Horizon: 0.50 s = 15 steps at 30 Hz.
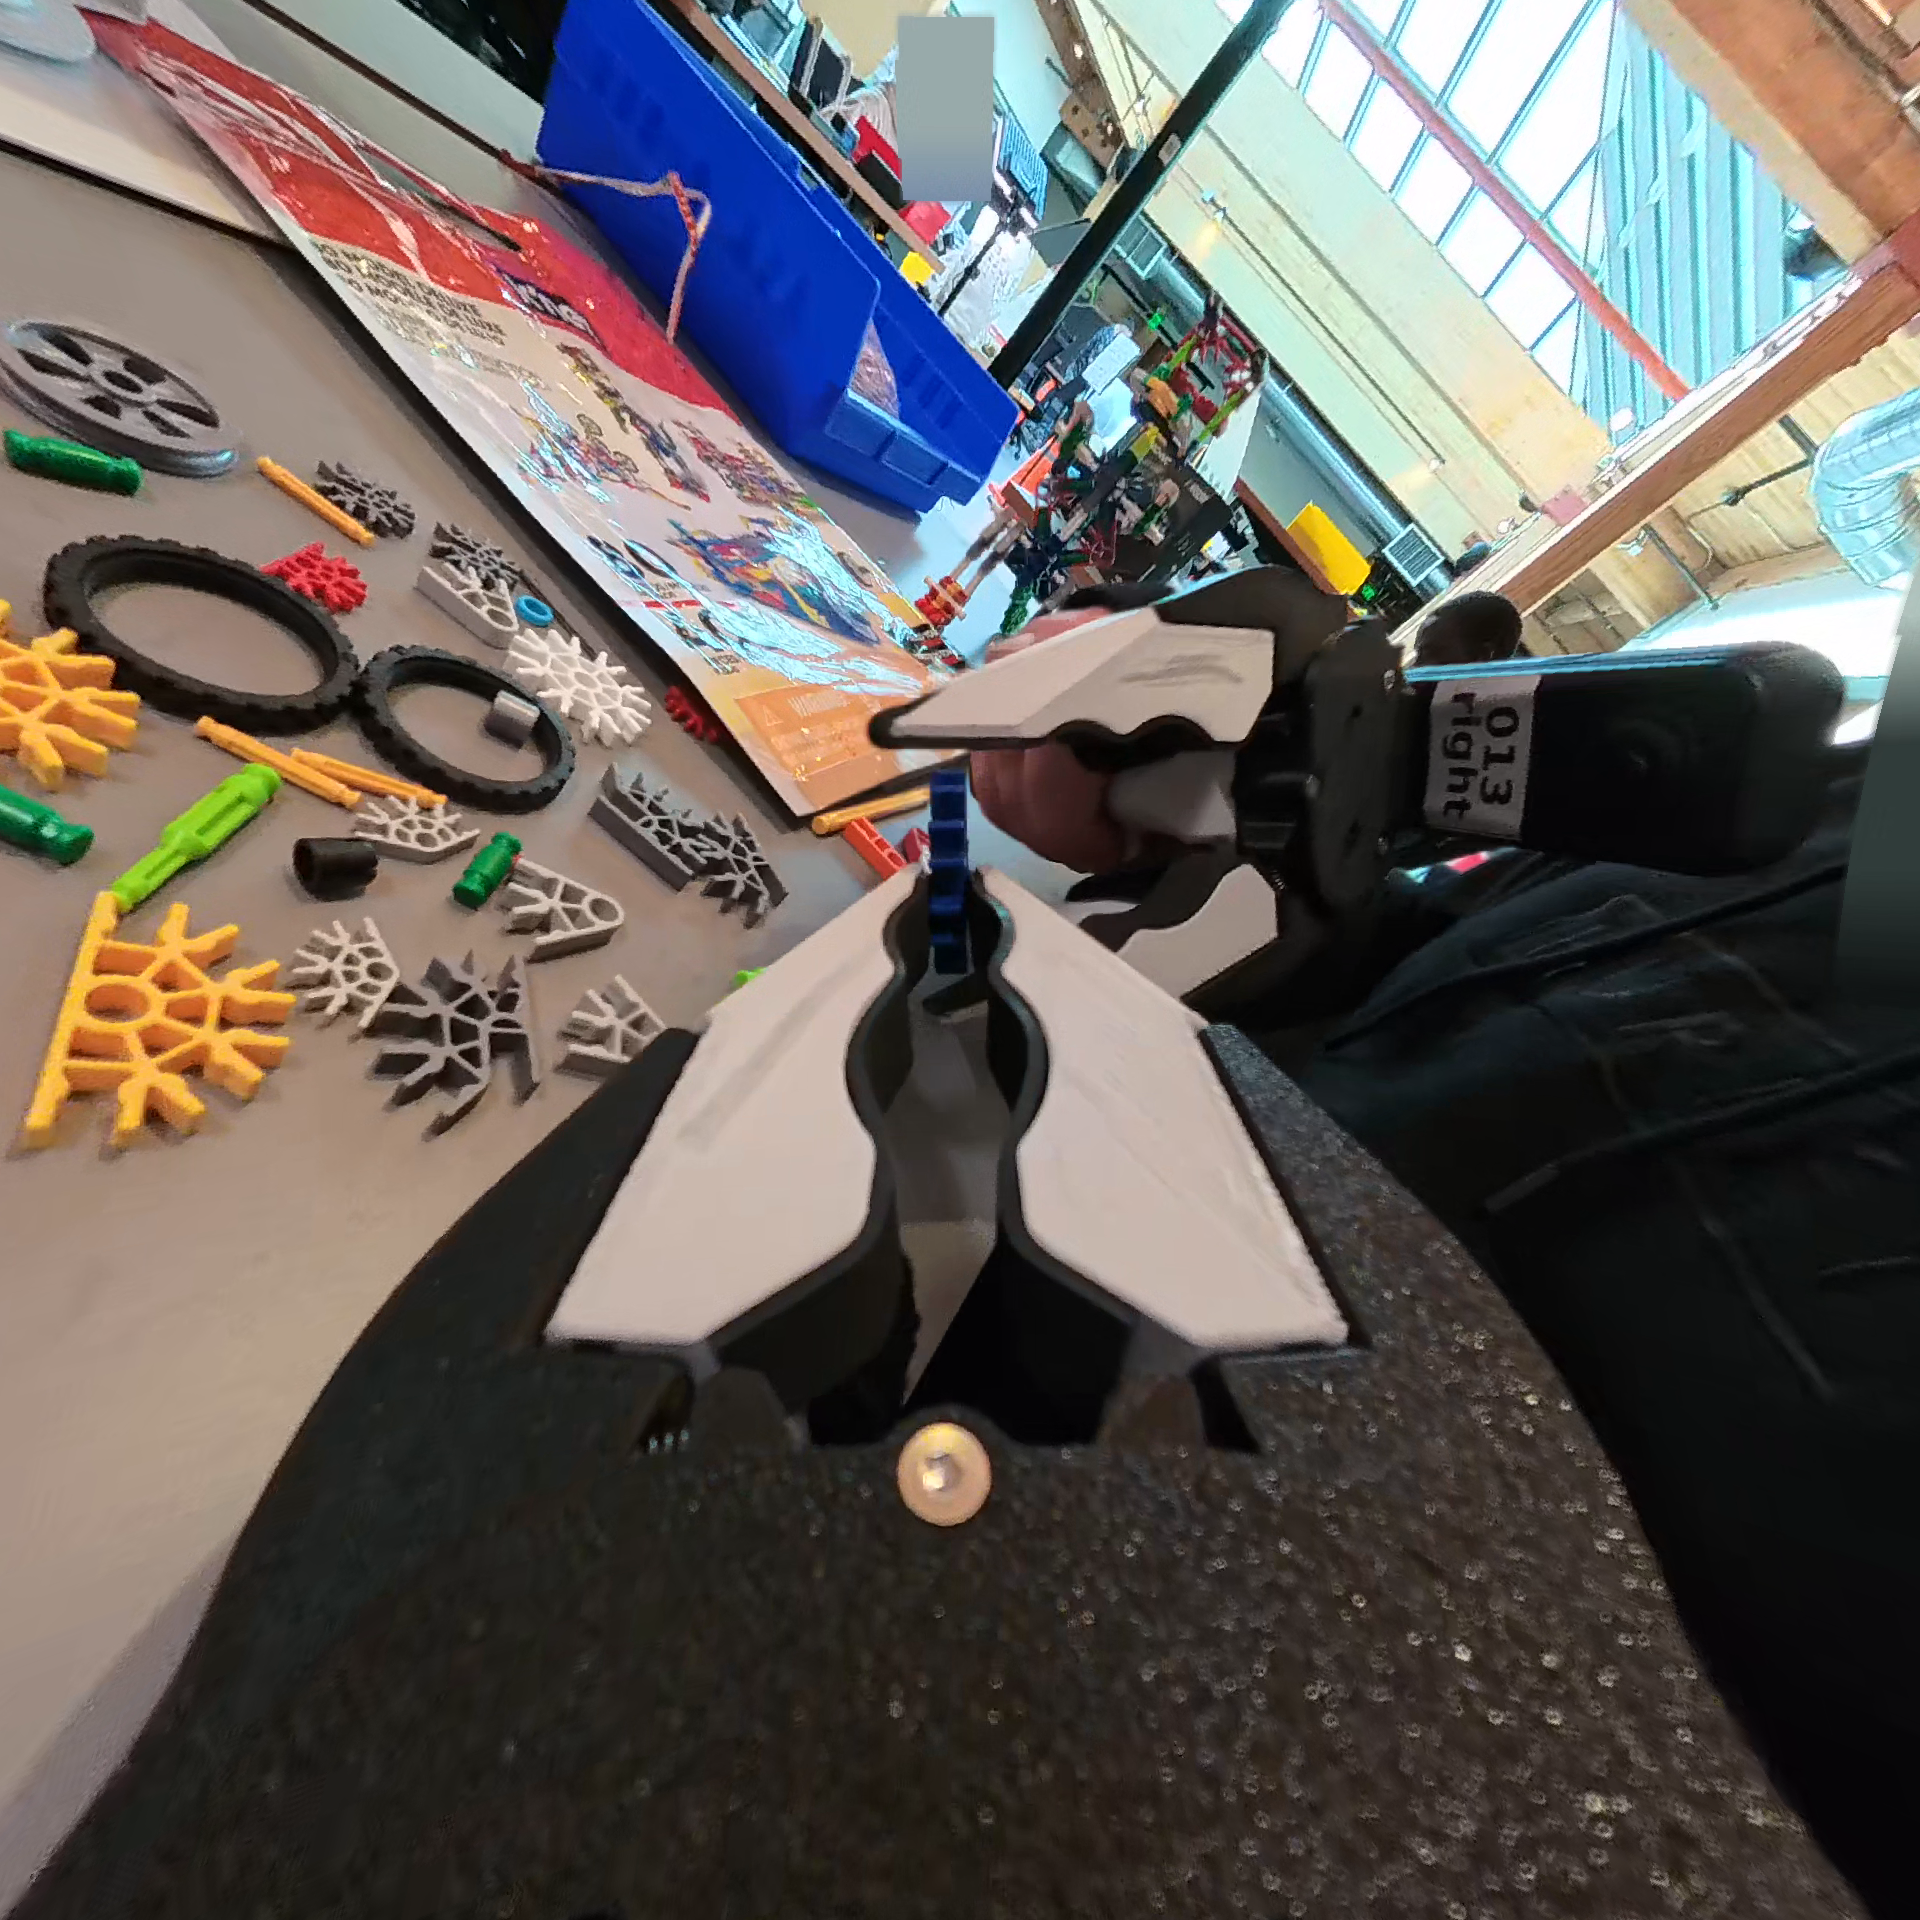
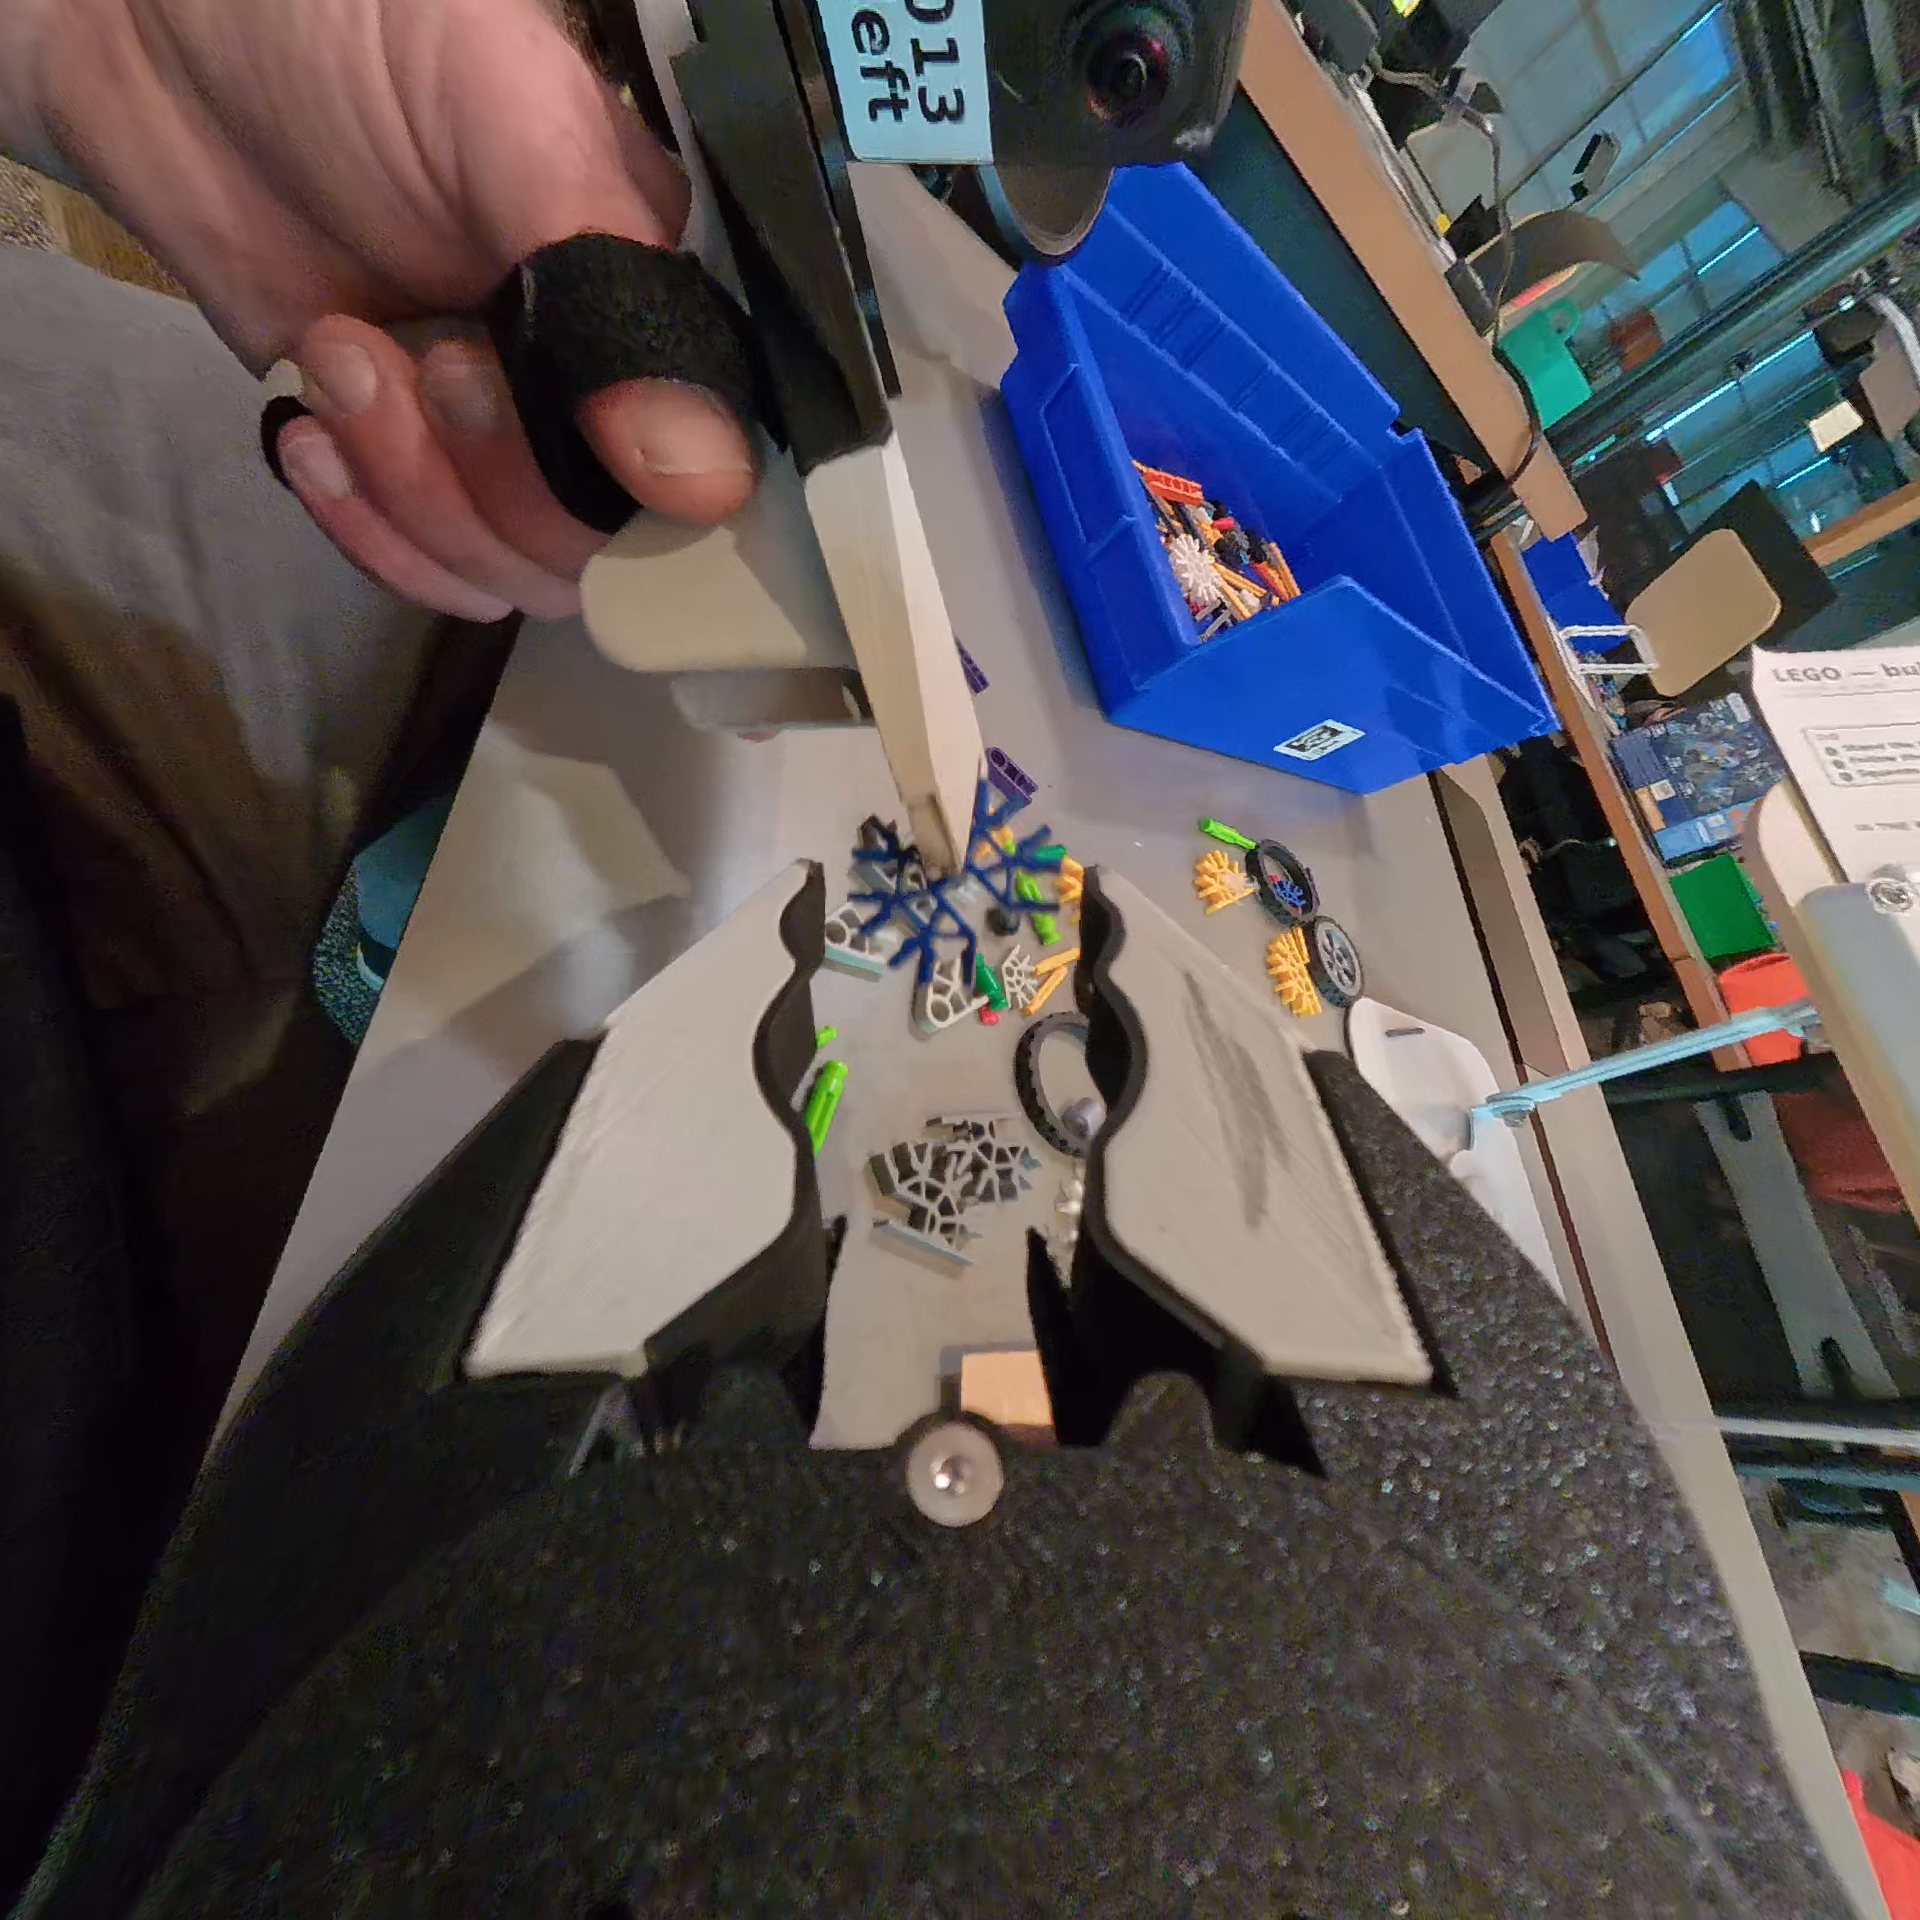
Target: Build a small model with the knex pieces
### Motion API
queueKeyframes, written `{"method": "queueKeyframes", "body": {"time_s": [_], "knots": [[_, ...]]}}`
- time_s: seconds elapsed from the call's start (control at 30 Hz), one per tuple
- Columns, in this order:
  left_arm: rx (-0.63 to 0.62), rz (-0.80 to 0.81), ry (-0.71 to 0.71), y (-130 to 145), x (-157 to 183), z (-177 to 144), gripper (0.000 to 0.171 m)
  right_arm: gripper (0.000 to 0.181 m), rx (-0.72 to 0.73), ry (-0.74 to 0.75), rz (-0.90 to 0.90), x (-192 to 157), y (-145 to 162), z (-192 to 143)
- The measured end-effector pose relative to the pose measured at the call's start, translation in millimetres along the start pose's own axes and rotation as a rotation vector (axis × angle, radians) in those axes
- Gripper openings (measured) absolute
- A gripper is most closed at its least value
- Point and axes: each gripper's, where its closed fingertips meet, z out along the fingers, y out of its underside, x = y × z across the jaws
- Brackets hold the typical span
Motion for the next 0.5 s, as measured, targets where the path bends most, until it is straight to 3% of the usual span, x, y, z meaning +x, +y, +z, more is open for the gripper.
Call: {"method": "queueKeyframes", "body": {"time_s": [0.23, 0.5], "knots": [[-0.006, 0.009, -0.056, -4.0, -13.5, -10.7, 0.004, 0.048, -0.179, -0.014, 0.03, 12.3, 45.1, -19.3], [-0.002, -0.002, -0.053, -2.0, -17.2, -13.1, 0.004, 0.048, -0.49, 0.052, 0.115, 26.8, 133.0, -82.8]]}}
